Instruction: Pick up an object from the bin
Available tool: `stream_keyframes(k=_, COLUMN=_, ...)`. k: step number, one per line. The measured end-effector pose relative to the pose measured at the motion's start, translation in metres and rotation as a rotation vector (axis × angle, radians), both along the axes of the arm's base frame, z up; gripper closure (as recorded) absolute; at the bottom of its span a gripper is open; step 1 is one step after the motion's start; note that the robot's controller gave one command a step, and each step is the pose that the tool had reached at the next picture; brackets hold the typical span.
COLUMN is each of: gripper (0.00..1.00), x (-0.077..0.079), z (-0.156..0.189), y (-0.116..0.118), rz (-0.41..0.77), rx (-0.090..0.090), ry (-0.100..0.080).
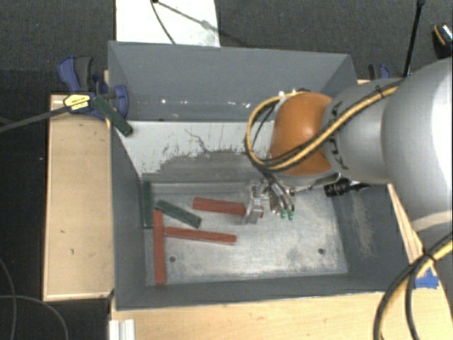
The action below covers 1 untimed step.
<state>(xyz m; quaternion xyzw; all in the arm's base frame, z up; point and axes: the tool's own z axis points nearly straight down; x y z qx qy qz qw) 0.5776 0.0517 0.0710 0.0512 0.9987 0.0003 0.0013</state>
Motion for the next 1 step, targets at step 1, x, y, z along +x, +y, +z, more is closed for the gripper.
stream_keyframes(k=1, gripper=1.0, x=-0.0101, z=0.1335, y=-0.0413, rz=0.074, rx=-0.002, ry=-0.007)
